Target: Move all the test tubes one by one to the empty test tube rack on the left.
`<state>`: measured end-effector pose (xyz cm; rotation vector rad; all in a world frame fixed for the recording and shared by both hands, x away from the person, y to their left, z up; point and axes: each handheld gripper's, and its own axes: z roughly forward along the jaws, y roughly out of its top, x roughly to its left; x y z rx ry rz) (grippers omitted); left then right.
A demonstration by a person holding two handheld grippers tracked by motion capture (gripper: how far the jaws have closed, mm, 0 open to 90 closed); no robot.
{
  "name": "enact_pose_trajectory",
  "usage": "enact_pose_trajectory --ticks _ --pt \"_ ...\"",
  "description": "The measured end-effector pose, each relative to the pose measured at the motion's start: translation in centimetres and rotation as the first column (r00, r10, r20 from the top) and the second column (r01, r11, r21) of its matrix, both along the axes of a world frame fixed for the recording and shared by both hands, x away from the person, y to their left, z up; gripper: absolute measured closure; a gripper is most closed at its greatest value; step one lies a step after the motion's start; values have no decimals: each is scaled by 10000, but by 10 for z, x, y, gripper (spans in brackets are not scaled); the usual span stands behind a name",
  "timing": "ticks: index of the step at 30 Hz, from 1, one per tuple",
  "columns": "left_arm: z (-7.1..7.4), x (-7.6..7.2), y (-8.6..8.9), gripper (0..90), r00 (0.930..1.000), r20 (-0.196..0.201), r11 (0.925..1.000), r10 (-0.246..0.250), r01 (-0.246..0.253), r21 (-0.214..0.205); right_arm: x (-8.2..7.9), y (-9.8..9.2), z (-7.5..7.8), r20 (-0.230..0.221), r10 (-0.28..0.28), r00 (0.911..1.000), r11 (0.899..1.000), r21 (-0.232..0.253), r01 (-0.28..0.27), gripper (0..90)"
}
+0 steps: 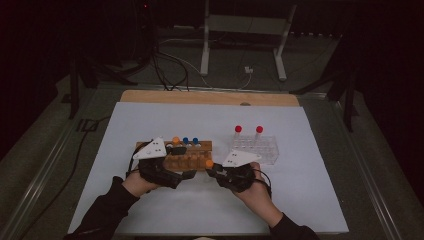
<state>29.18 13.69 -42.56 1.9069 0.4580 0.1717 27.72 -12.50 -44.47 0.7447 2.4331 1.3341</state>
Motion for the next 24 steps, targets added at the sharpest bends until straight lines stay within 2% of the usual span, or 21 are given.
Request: enact_pose_trajectory --ticks 10,19,24 --pt "0 -7 -11 340 9994 232 9996 -267 268 -43 -3 8 -3 -118 295 9995 9995 -54 -296 742" --pt "-3 -10 -16 495 9984 464 9993 -316 307 192 -7 14 -4 -195 528 9984 9986 -60 -529 742" --pt "-6 -11 -20 577 9983 467 9986 -345 326 408 -8 16 -3 -196 584 9981 9983 -16 -585 742"
